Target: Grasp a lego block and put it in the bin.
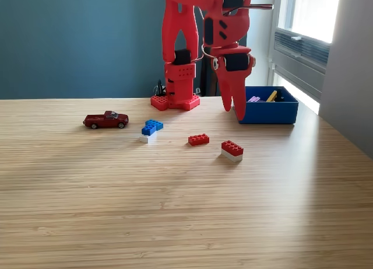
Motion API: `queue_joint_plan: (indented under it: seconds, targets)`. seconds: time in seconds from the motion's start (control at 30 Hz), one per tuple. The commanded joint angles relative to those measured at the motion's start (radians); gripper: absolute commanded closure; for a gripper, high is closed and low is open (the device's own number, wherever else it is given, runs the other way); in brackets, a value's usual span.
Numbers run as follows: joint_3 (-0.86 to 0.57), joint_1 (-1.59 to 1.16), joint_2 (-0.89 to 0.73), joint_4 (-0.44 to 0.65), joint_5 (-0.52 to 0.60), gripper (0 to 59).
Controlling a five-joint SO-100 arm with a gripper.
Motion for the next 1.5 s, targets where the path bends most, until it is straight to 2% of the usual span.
queue_joint_plan:
  seconds: [0.03, 0.17, 0.27, 0.4, 0.6, 0.8, 0.87, 0.93, 1.07, 1.2, 1.27, 1.5]
  targets:
    - [-0.043, 0.003, 0.075, -0.083, 0.288, 27.6]
    - [-0.017, 0.031, 0.058, -0.152, 0.453, 33.1]
    - [-0.035, 0.035, -0.018, -0.152, 0.566, 37.5]
    - [-0.103, 0.029, -0.160, -0.152, 0.612, 39.3]
    - [-0.190, 0.008, -0.342, -0.152, 0.629, 38.6]
    - [-0.261, 0.008, -0.436, -0.152, 0.655, 39.5]
    - [-0.276, 0.012, -0.453, -0.152, 0.663, 43.0]
    - [-0.285, 0.015, -0.460, -0.152, 0.663, 52.9]
    - [-0.290, 0.017, -0.460, -0.150, 0.657, 55.5]
    - [-0.295, 0.014, -0.460, -0.141, 0.607, 56.0]
    - [-0.298, 0.009, -0.459, -0.132, 0.569, 58.6]
    - [-0.374, 0.005, -0.446, -0.032, 0.449, 58.6]
